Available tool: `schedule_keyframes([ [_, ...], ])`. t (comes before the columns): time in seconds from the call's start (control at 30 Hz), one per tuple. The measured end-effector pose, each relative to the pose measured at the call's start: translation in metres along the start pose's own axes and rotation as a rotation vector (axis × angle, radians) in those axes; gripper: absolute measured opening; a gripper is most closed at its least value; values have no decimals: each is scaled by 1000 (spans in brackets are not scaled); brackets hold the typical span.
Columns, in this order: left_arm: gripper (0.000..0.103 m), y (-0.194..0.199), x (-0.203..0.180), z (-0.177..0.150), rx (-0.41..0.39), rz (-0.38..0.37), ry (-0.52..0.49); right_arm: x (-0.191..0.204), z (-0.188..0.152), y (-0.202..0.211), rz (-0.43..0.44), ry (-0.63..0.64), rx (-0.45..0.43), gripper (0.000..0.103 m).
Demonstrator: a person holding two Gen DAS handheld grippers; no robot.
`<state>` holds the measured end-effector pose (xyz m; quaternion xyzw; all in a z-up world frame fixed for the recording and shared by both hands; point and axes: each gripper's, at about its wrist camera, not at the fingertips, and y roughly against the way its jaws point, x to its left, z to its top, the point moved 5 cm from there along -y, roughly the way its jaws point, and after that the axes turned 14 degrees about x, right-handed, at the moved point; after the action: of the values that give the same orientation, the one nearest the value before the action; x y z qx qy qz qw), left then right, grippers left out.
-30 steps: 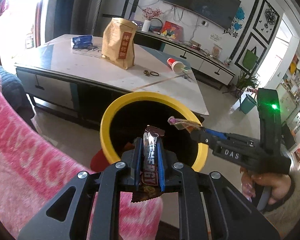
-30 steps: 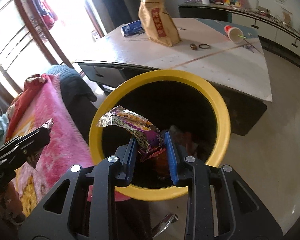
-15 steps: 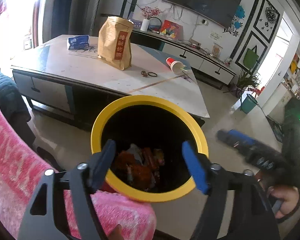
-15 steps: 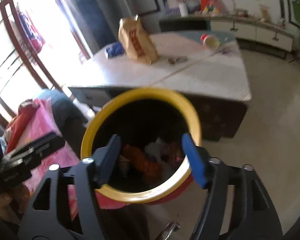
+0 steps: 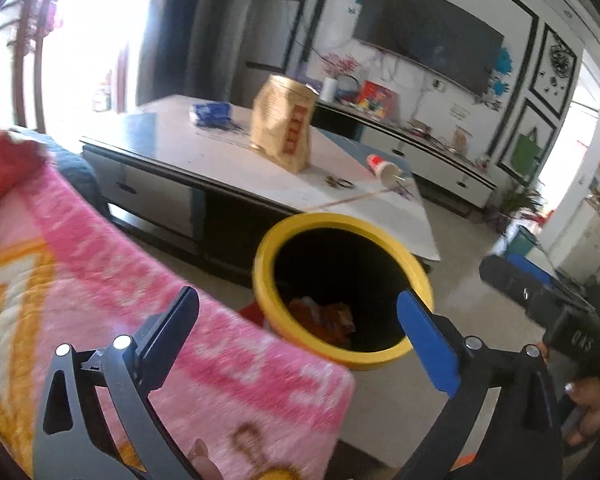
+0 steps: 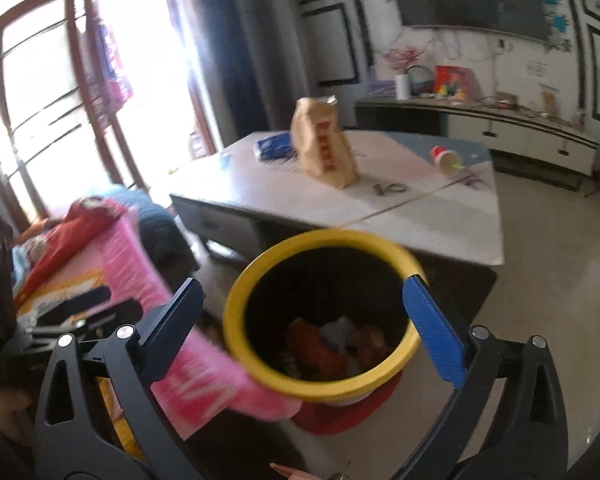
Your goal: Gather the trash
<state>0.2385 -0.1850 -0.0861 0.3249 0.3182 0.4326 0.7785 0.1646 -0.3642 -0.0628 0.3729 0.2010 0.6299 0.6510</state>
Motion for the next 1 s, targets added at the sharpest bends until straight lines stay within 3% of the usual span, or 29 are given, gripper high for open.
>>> schedule_keyframes([
  [0.27, 97, 60, 33, -31, -143, 141, 82, 55, -23, 30, 10, 107, -114, 92],
  [0.53, 97, 118, 49, -75, -263, 256, 114, 78, -59, 55, -31, 88, -221, 92],
  [0.77, 97, 149, 61, -102, -303, 300, 143, 105, -77, 64, -47, 191, -281, 92],
  [1.0, 97, 156, 66, -113, -309, 306, 156, 109, -78, 72, -34, 180, -312, 92],
])
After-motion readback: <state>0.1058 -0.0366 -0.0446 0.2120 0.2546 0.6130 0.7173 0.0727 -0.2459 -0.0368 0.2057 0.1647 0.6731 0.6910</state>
